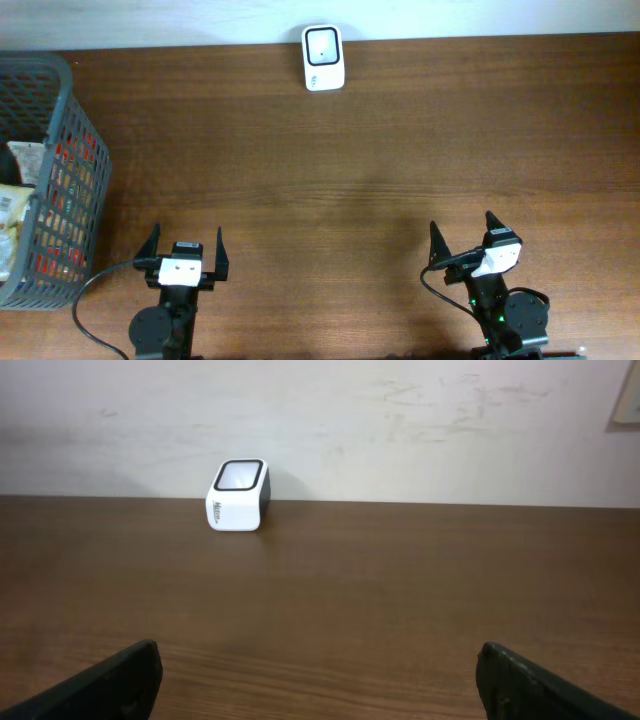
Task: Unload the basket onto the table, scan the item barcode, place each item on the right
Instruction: 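Move the left gripper toward the grey basket, then grasp the white snack bag in the basket with the left gripper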
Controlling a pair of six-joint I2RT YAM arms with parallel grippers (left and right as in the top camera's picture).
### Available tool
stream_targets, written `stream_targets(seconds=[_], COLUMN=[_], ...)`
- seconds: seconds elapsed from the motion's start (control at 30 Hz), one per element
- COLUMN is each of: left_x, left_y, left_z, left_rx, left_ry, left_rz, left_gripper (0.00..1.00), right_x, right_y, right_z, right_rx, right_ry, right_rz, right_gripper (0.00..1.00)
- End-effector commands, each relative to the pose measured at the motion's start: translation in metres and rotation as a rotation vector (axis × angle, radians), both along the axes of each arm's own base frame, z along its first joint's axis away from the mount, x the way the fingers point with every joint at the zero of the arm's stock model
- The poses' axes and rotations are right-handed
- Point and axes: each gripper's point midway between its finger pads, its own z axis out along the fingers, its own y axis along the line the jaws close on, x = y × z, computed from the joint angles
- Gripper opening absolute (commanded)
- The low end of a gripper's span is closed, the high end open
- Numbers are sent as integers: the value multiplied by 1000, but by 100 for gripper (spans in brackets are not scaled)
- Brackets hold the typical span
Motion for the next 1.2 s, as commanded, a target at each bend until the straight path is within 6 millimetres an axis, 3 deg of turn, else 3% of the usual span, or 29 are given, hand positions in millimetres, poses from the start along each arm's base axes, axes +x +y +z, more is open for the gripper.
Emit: stream_targets(seconds=[0.0,0.6,0.87,0.93,1.03,1.17], left_x=[0,0,-1,3,21,78], left_y=[-1,-1,-8,-10,-19,-21], left_z=[-1,4,49,74,112,169], left_rx=[12,13,-53,-53,-60,-89], left_ry=[0,-22,-128,-116,-55,201], left_rz=[-5,-8,-45,-59,-116,-135], left_gripper=[99,99,99,99,99,99], right_x=[0,0,0,0,0,0], right_y=[-3,-3,-3,-3,-3,-3], right_z=[-3,-3,-3,-3,-3,-3], right_rx=[6,6,6,6,6,6], right_ry=[2,2,2,2,2,2], right_rz=[-13,-13,-13,-13,-13,-13], right_gripper=[99,99,99,98,99,99])
